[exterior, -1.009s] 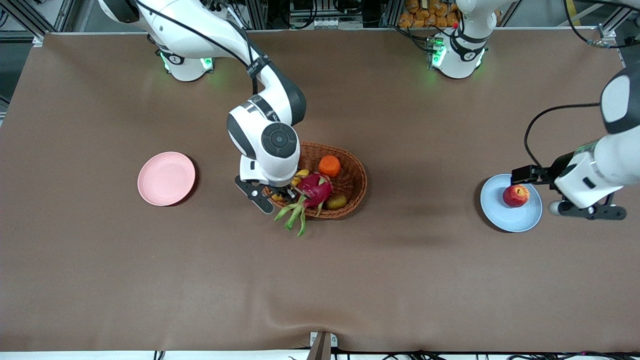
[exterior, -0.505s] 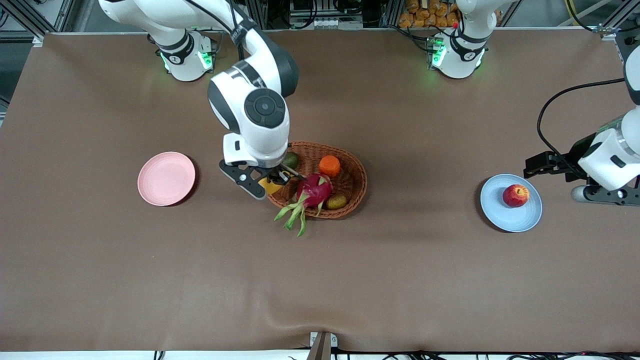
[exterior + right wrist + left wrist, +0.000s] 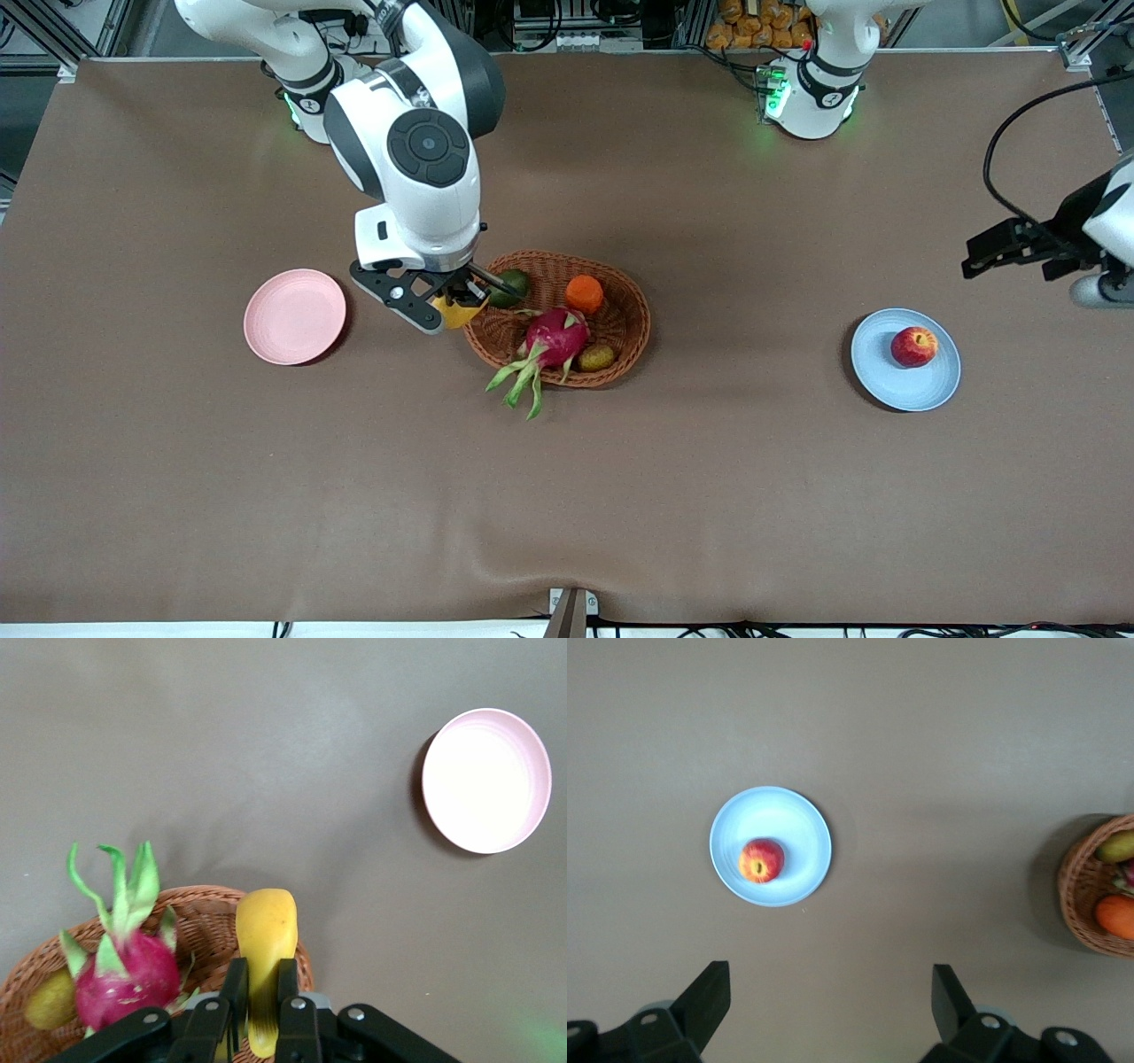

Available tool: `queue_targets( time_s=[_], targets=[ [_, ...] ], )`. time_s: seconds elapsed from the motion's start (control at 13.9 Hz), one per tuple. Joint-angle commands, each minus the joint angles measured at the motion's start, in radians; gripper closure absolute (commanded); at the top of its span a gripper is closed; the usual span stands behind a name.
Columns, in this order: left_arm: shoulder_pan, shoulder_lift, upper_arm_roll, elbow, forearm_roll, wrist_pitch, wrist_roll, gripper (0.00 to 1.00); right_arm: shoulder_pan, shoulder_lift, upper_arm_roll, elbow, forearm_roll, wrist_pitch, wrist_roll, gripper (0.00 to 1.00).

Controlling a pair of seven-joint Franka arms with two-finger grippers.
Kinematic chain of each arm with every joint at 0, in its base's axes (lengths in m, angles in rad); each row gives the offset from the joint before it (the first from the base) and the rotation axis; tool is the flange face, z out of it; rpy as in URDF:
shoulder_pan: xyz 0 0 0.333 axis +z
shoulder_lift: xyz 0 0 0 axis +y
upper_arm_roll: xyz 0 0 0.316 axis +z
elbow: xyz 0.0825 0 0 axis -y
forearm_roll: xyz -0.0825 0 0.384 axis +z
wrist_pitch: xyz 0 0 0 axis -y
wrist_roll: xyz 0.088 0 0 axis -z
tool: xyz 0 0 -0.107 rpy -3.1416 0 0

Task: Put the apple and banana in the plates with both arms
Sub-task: 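Lift the banana with the right gripper while the left gripper withdraws, then carry the banana with the right gripper over the pink plate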

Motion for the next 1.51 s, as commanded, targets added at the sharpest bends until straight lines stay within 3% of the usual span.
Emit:
queue_targets(
  time_s=[0.0,0.22,0.58,0.94,1.15,1.44],
  targets=[
    [-0.03,-0.051,0.056,-0.028,-0.036,-0.039,-0.008,0.0,-0.036,-0.026,0.007,-0.003,-0.019,-0.043,-0.087,1.0],
    [-0.134,-0.076,0.146,-0.034,-0.022,-0.073,-0.012,0.0,-0.091,-0.033,0.007,0.002,-0.018,-0.084,-0.19,1.0],
    [-0.164,-0.084,0.192,-0.05,-0.023,-0.071,-0.012,0.0,-0.198,-0.049,0.01,0.002,-0.014,-0.144,-0.397,1.0],
    [-0.16,-0.125,0.192,-0.057,-0.023,-0.074,-0.005,0.0,-0.319,-0.049,0.01,-0.002,-0.007,-0.21,-0.589,1.0],
    [-0.157,-0.211,0.189,-0.154,-0.031,-0.076,-0.008,0.0,-0.399,-0.041,0.01,-0.009,-0.005,-0.247,-0.721,1.0],
    [-0.154,-0.226,0.192,-0.168,-0.033,-0.078,-0.014,0.0,-0.479,-0.018,0.01,-0.039,-0.004,-0.25,-0.811,1.0]
  ],
)
